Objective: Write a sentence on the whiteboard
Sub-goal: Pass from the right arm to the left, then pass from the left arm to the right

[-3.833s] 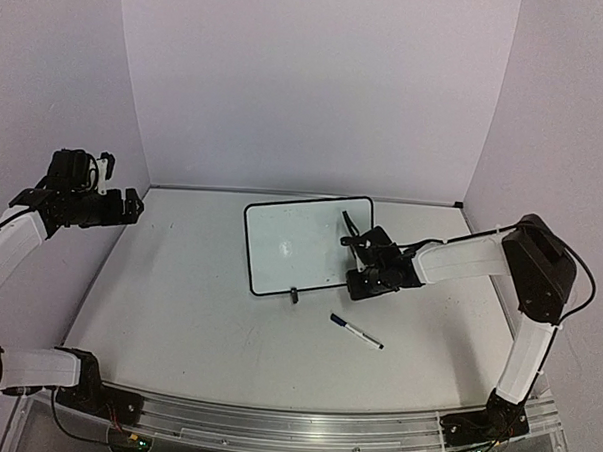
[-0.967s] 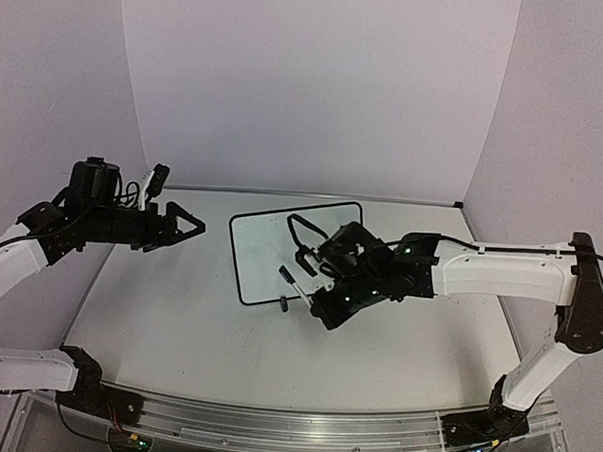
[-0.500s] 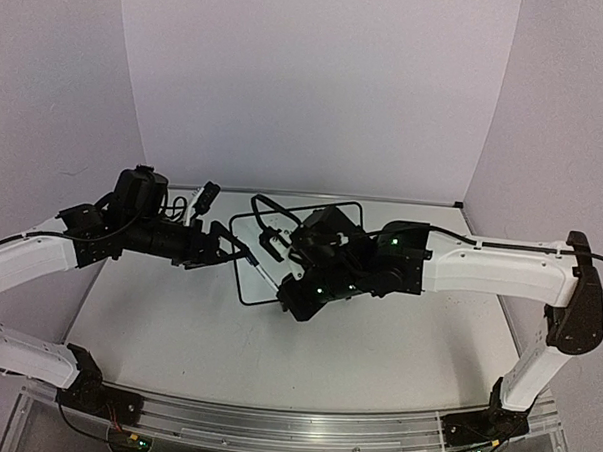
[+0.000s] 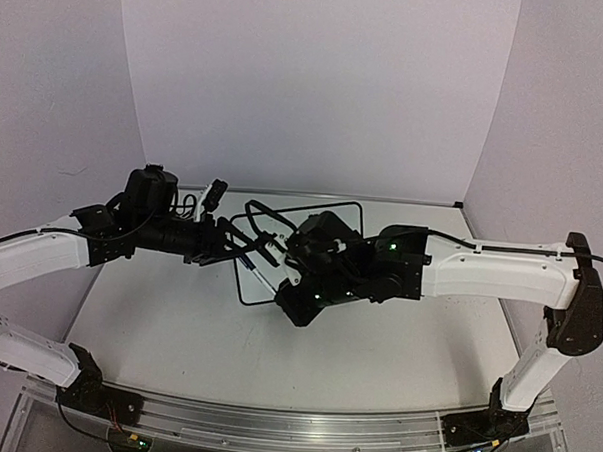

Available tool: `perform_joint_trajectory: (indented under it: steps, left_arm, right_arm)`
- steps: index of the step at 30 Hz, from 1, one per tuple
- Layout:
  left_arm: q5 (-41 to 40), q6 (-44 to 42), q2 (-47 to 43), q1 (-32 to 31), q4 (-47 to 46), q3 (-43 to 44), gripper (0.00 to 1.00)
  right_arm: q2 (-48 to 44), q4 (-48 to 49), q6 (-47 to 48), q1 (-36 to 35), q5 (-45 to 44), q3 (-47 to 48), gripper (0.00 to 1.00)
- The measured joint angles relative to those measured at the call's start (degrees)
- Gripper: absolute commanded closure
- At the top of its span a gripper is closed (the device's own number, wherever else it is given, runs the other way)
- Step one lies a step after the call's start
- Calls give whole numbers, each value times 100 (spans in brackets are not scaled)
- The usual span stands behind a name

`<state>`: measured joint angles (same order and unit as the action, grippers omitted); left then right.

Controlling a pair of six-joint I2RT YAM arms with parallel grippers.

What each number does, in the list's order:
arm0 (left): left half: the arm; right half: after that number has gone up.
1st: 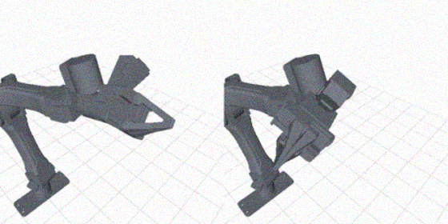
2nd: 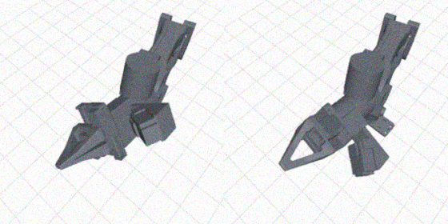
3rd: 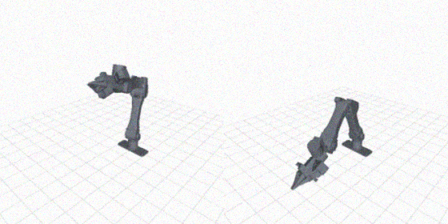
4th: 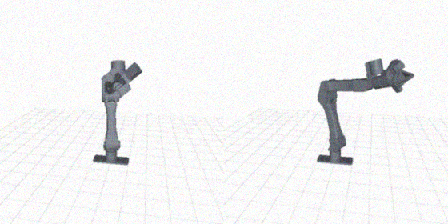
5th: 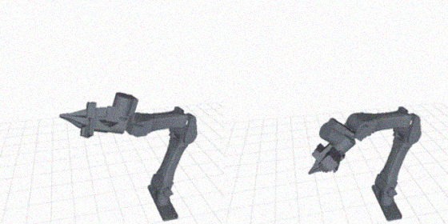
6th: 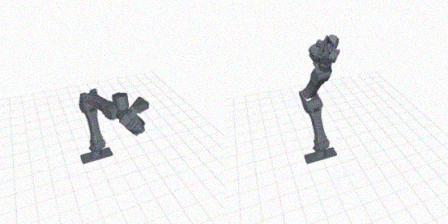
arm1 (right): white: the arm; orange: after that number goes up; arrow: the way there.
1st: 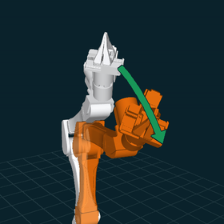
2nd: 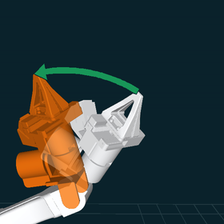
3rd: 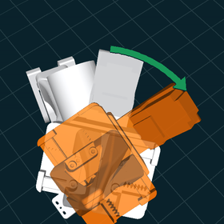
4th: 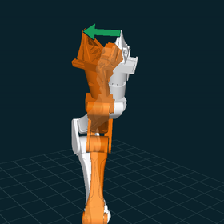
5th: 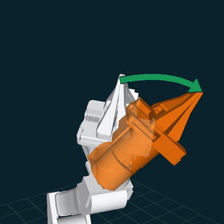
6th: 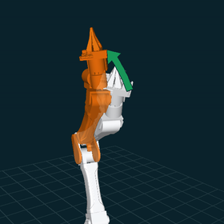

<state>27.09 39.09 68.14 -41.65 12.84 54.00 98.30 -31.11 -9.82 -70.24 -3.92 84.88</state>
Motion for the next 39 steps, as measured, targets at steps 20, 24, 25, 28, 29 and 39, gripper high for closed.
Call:
perform_joint_trajectory:
  steps: [20,24,25,28,29,39]
  left_arm:
    - [306,216,177,-7,-286,0,100]
    - [201,299,144,-26,-424,-31,100]
    - [133,341,118,-26,-448,-66,100]
    - [-37,581,0,-24,-756,-208,100]
    - [-66,640,-28,-24,-855,-238,100]
    - [-166,1191,-258,-13,-2409,-514,100]
  right_arm:
    - [-4,-17,59,-55,-361,-2,72]
    - [-35,81,-68,-59,-592,-17,21]
    - [-83,188,-116,-59,-645,-72,15]
    - [-452,680,-361,-57,-715,-498,11]
    - [-542,758,-402,-57,-713,-588,10]
    - [-1563,3764,-1729,472,111,-2516,9]
